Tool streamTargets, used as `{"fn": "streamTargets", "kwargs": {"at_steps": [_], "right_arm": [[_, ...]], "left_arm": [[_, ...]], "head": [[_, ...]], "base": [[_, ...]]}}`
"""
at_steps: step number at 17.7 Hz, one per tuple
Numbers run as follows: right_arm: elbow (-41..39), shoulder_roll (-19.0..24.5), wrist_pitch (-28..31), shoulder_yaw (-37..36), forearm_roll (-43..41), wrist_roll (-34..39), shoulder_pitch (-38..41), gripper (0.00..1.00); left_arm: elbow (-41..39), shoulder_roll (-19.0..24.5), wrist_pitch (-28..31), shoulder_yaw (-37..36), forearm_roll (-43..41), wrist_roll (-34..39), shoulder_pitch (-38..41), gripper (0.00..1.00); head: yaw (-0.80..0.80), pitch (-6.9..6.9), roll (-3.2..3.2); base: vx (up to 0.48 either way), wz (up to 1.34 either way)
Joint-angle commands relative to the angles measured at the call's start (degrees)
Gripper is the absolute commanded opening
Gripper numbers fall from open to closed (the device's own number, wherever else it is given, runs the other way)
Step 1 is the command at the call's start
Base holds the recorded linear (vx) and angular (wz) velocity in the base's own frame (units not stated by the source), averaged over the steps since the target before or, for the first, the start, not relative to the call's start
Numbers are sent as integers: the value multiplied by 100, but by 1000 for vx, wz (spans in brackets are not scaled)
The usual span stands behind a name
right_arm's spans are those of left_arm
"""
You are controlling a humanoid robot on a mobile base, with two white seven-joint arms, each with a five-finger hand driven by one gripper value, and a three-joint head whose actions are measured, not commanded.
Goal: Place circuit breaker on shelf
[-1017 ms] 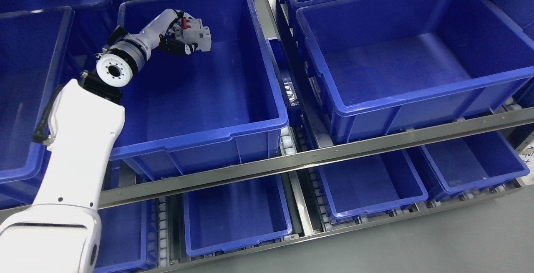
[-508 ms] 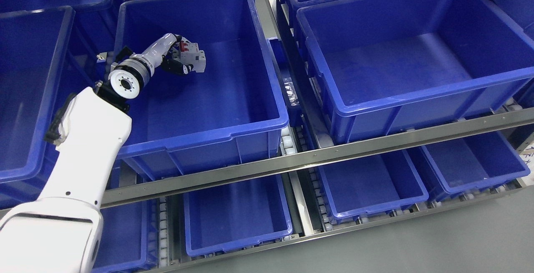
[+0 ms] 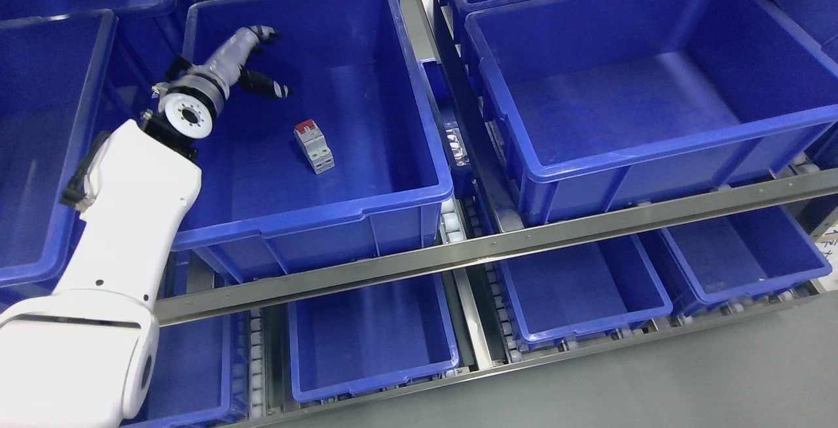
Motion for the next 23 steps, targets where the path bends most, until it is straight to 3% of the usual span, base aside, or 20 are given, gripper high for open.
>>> {"fn": "streamTargets", "kwargs": {"at_steps": [1, 4, 8, 12, 17, 23], "right_arm": [[0, -100, 334, 114, 0, -1, 0, 100], [0, -100, 334, 114, 0, -1, 0, 100], [0, -100, 334, 114, 0, -1, 0, 100], [0, -100, 334, 114, 0, -1, 0, 100], [0, -100, 334, 114, 0, -1, 0, 100], [0, -100, 334, 114, 0, -1, 0, 100]], "left_arm": [[-728, -686, -67, 3501, 808, 611, -141, 97], [-1922, -686, -59, 3664, 1275, 594, 305, 99], [-3838, -686, 151, 3165, 1742, 567, 1429, 100], [-5894, -686, 1082, 2349, 2463, 576, 2405, 100], [-6523, -686, 1075, 1644, 2472, 602, 2978, 100], [-6927, -686, 1058, 1467, 2463, 620, 3558, 100]], "head": [[0, 0, 0], [0, 0, 0], [0, 0, 0], [0, 0, 0], [0, 0, 0], [0, 0, 0]], "base": [[0, 0], [0, 9], [0, 0], [0, 0], [0, 0], [0, 0]]}}
